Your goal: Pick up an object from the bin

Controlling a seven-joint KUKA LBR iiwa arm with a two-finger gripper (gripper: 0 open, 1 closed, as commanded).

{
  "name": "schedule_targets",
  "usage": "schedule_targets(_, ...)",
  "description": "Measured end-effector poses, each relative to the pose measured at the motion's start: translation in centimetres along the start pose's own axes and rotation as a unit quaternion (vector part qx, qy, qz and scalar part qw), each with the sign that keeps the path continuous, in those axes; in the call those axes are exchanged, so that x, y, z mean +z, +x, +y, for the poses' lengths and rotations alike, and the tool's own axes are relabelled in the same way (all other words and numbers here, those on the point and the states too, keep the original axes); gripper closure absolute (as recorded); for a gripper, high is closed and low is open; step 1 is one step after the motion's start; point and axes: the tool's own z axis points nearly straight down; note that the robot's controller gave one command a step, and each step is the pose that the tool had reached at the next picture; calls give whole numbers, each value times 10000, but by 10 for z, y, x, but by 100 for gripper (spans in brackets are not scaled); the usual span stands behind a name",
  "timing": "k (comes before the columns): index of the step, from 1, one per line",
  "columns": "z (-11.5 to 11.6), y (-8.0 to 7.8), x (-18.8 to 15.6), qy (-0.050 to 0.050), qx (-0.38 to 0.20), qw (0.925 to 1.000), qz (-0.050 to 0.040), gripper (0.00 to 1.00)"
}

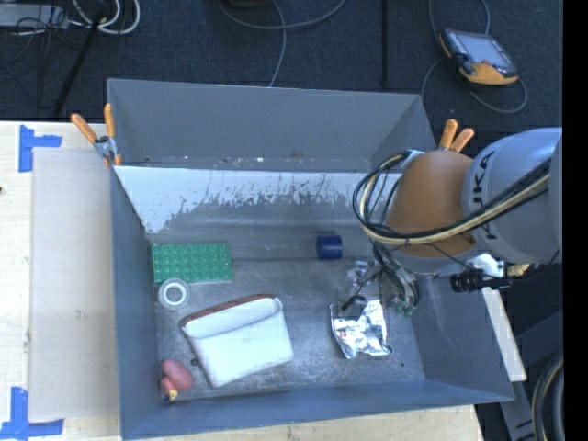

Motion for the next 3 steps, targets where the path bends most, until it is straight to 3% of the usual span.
schedule_targets(1, 0, -2, -76, -6, -17, 10000, -26, 100)
schedule_targets(3, 0, -4, -107, -4, -39, 10000, -1, 100)
